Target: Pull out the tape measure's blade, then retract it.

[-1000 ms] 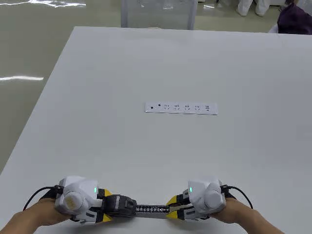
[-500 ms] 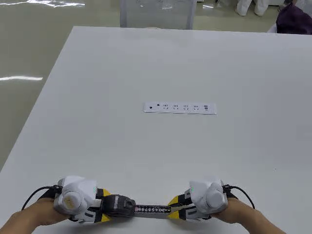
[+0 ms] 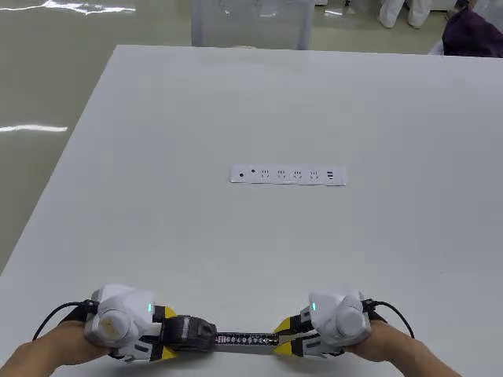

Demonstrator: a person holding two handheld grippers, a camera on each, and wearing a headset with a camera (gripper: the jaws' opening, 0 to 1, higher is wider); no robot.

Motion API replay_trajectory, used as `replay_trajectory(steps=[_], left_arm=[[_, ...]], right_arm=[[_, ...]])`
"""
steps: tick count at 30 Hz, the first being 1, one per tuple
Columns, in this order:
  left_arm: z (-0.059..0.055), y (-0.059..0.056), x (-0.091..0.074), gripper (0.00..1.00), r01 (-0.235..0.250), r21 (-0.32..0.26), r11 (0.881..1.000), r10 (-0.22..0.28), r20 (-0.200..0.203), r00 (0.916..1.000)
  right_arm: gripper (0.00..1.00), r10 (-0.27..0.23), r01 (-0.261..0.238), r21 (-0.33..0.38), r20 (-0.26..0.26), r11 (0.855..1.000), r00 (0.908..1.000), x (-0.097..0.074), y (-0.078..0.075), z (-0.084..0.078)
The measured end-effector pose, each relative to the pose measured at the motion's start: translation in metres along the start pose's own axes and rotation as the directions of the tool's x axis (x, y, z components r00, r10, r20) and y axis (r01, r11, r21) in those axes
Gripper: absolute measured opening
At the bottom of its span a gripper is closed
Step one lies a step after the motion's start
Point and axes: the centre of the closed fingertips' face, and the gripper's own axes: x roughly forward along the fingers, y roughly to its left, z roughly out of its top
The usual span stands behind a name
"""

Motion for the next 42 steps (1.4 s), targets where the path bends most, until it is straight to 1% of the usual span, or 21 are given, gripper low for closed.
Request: replay_trajectory(steps=[13, 42], left_arm=[[0.000, 0.000, 0.000, 0.28, 0.003, 0.001, 1.000, -0.003, -0.006, 1.0000], [0.001, -0.001, 0.000, 0.28, 0.005, -0.004, 1.000, -0.005, -0.009, 0.9999]], right_arm=[[0.10, 0.003, -0.003, 0.013, -0.003, 1.000, 1.0000, -0.007, 0.001, -0.007], [0.10, 0.000, 0.000, 0.011, -0.016, 1.000, 0.9999, -0.019, 0.002, -0.019]])
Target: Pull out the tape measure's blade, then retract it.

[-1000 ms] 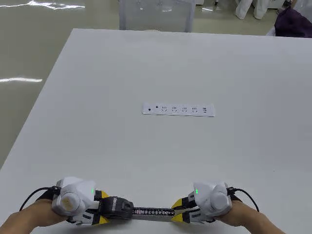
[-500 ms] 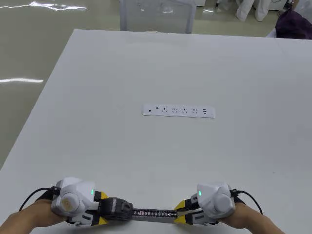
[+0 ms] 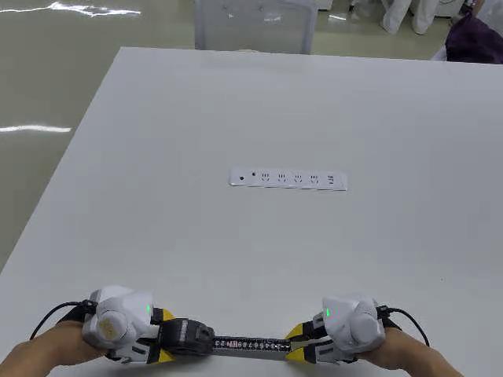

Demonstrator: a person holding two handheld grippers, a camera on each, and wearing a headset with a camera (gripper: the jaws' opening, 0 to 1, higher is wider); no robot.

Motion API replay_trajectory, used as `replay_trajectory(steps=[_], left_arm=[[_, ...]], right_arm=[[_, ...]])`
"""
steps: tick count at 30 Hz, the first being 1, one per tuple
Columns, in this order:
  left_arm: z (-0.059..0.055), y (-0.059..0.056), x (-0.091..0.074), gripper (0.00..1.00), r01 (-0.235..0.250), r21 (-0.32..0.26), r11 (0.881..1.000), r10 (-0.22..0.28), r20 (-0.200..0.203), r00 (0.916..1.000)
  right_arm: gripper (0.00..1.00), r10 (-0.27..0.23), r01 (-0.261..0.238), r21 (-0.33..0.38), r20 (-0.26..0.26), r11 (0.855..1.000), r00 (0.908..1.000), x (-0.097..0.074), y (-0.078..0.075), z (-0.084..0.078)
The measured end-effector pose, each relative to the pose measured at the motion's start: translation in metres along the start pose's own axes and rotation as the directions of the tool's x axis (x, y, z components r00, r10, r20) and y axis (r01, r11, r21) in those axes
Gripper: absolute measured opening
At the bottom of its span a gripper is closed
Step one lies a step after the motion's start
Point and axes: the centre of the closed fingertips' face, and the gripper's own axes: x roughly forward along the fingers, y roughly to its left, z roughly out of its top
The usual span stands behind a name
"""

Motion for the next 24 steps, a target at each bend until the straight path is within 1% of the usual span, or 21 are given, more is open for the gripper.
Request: replay_trajectory(steps=[24], left_arm=[[0.000, 0.000, 0.001, 0.28, 0.002, 0.001, 1.000, -0.002, -0.006, 1.0000]], right_arm=[[0.10, -0.003, 0.003, 0.009, -0.010, 1.000, 0.9999, -0.011, -0.001, -0.014]])
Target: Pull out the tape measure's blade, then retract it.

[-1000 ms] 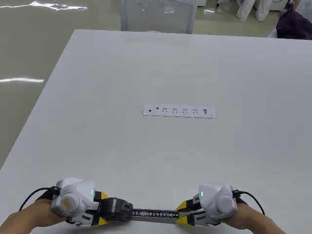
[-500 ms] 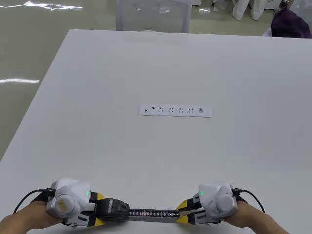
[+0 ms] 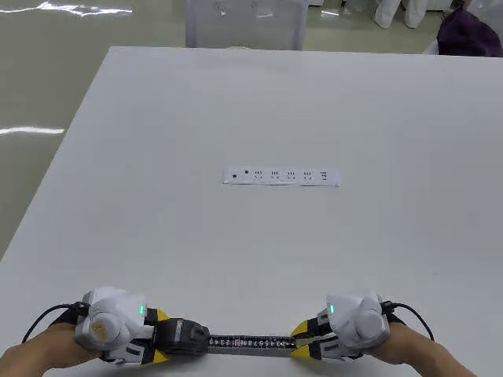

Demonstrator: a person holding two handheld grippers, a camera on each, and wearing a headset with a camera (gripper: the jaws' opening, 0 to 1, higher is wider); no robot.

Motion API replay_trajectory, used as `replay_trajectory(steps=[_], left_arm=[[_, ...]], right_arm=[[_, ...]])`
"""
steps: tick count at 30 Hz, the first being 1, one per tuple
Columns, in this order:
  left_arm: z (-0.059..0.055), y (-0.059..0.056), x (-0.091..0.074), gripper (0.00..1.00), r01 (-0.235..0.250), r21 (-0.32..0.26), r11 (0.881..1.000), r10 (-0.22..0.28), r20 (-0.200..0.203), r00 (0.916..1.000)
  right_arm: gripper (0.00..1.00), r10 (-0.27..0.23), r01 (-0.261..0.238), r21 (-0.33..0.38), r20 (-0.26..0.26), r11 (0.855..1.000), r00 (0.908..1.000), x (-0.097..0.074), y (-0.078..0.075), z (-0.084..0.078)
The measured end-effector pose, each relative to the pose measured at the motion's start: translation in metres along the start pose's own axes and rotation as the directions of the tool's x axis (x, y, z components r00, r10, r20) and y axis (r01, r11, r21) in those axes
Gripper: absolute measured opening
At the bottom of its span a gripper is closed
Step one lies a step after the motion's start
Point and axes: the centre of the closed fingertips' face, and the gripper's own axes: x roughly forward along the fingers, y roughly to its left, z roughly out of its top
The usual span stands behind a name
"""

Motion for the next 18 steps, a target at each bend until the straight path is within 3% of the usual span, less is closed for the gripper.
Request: replay_trajectory(steps=[18], left_arm=[[0.0005, 0.0000, 0.0000, 0.28, 0.002, -0.001, 1.000, -0.002, 0.001, 1.0000]], right_arm=[[0.10, -0.016, 0.016, -0.004, -0.008, 1.000, 0.9998, -0.0085, -0.0014, -0.0089]])
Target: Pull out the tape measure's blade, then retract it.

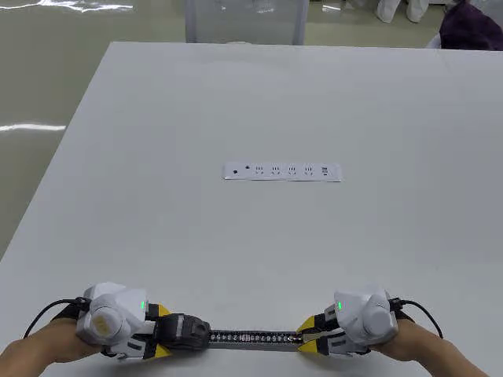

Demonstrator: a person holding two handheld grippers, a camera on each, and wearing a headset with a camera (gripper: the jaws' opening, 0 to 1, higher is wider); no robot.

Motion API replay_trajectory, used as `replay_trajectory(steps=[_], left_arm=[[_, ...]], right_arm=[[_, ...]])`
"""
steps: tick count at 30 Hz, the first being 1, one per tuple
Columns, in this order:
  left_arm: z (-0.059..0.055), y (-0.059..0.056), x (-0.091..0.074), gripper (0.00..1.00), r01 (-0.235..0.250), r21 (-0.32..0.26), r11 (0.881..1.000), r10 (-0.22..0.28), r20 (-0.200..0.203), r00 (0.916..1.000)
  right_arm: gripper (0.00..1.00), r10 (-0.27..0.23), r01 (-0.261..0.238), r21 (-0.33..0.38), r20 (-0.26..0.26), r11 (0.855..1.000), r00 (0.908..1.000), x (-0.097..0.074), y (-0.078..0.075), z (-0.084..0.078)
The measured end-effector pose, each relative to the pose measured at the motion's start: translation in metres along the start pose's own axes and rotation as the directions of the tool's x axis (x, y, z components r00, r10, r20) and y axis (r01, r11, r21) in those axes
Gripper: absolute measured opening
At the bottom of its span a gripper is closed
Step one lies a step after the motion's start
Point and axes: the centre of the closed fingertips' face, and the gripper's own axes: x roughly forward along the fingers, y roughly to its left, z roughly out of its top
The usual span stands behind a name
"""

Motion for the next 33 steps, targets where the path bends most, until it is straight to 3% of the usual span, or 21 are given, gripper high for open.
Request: replay_trajectory(steps=[33], left_arm=[[0.000, 0.000, 0.000, 0.28, 0.004, 0.001, 1.000, -0.004, -0.007, 1.0000]], right_arm=[[0.10, -0.024, 0.024, 0.009, -0.010, 1.000, 0.9997, -0.017, -0.002, -0.016]])
